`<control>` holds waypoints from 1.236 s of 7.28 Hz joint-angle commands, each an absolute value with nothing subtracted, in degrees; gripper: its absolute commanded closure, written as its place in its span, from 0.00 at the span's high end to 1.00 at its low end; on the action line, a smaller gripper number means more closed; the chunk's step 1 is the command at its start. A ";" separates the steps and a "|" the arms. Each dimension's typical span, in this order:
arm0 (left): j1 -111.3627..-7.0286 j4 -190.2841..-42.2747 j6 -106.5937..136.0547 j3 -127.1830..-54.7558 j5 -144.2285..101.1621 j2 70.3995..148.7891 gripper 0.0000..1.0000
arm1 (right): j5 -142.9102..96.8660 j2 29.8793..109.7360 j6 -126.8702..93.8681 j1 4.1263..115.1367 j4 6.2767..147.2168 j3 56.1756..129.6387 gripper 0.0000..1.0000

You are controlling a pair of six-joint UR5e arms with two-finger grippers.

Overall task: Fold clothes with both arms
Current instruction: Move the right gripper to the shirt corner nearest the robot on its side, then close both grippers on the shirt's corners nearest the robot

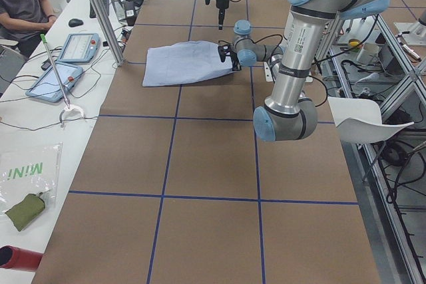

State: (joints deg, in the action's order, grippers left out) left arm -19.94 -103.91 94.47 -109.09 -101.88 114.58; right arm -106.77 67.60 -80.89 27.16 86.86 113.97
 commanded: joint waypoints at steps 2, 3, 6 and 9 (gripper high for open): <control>-19.86 -104.06 94.48 -108.63 -101.95 114.87 0.00 | -102.66 61.02 -98.74 22.33 86.75 105.85 1.00; -19.86 -104.24 94.48 -108.55 -101.95 115.05 0.00 | -102.57 60.13 -100.96 22.32 86.75 103.99 1.00; -19.69 -104.33 94.48 -108.46 -101.95 115.05 0.00 | -102.48 61.78 -106.26 22.24 86.84 103.89 1.00; -19.60 -104.33 94.40 -108.54 -101.87 114.96 0.00 | -102.48 61.96 -107.14 21.89 86.84 103.71 1.00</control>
